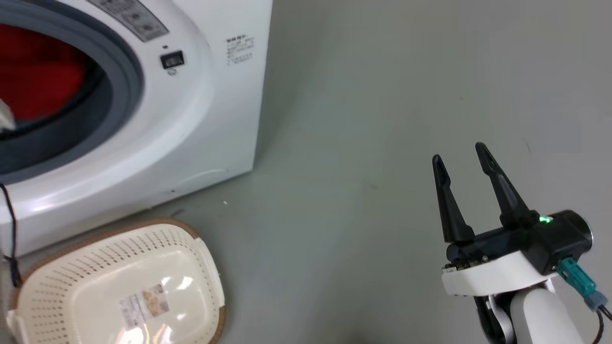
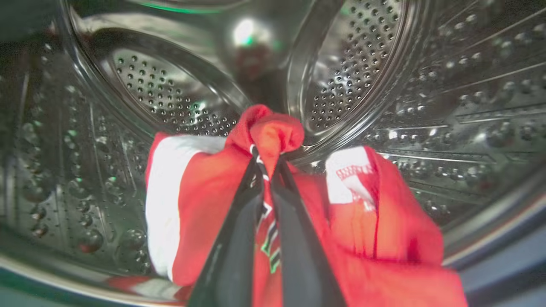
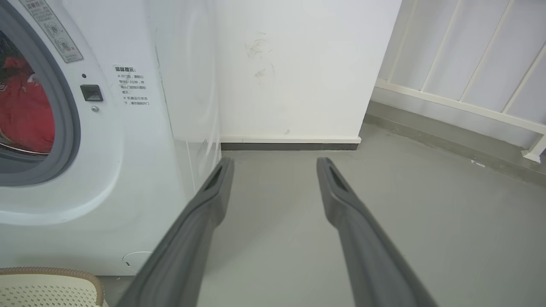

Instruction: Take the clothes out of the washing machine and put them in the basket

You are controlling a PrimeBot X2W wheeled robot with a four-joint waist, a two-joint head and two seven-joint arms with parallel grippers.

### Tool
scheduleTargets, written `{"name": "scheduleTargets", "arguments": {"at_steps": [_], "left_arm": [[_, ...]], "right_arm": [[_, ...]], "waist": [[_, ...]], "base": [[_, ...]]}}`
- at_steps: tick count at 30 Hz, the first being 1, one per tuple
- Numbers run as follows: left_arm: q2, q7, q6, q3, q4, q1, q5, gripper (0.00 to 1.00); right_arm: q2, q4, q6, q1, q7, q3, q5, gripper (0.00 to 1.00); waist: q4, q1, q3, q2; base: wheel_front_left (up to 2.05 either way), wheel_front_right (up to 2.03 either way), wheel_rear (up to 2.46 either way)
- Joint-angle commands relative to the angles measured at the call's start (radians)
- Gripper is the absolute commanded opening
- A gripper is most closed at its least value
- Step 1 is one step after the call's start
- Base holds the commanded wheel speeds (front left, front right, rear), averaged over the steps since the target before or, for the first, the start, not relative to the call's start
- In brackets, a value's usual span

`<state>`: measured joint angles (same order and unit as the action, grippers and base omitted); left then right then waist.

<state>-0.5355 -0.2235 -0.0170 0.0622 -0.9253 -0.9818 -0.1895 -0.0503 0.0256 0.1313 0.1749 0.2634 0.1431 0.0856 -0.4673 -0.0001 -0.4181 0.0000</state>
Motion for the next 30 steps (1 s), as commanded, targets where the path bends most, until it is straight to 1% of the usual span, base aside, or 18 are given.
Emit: {"name": "scheduleTargets", "arguments": {"at_steps": [1,6,12,14,15,19,21,25,30], "left_arm": [[0.016,-0.021,0.003,-0.003,-0.001,0.033,-0.004,0.00],[0.081,-0.042,0.008,0.007,0.052,0.135,-0.022,0.00],[0.164,-0.044,0.025,0.015,0.226,0.296,-0.027,0.00],[0.183,-0.044,0.023,0.012,0.277,0.341,-0.029,0.00],[0.199,-0.044,0.020,0.006,0.326,0.384,-0.027,0.00],[0.236,-0.043,0.028,-0.006,0.421,0.472,-0.032,0.00],[0.257,-0.026,0.038,-0.019,0.481,0.521,-0.027,0.00],[0.283,0.021,0.047,-0.044,0.599,0.628,-0.030,0.00],[0.314,0.070,0.075,-0.060,0.737,0.763,-0.032,0.00]], "right_arm": [[0.000,-0.005,-0.001,-0.019,0.001,-0.007,-0.006,1.00],[0.000,0.001,-0.001,-0.060,-0.019,-0.022,-0.020,1.00],[0.000,0.025,-0.001,-0.104,-0.053,-0.038,-0.032,1.00],[0.000,0.037,-0.001,-0.119,-0.064,-0.044,-0.038,1.00],[0.000,0.047,-0.001,-0.135,-0.078,-0.050,-0.042,1.00],[0.000,0.069,-0.001,-0.164,-0.100,-0.064,-0.051,1.00],[0.000,0.082,-0.001,-0.180,-0.111,-0.073,-0.053,1.00],[0.000,0.101,-0.001,-0.207,-0.130,-0.092,-0.060,1.00],[0.000,0.127,-0.001,-0.224,-0.150,-0.103,-0.072,1.00]], "waist": [[0.040,0.0001,0.078,0.0000],[0.078,0.0001,0.164,0.0000],[0.131,0.0001,0.250,0.0000],[0.150,0.0001,0.273,0.0000],[0.169,0.0001,0.298,0.0000],[0.207,0.0001,0.340,0.0000],[0.227,0.0001,0.357,0.0000],[0.267,0.0001,0.379,0.0000],[0.305,0.0001,0.382,0.0000]], "base": [[0.00,0.00,0.00],[0.00,0.00,0.00],[0.00,0.00,0.00],[0.00,0.00,0.00],[0.00,0.00,0.00],[0.00,0.00,0.00],[0.00,0.00,0.00],[0.00,0.00,0.00],[0.00,0.00,0.00]]}}
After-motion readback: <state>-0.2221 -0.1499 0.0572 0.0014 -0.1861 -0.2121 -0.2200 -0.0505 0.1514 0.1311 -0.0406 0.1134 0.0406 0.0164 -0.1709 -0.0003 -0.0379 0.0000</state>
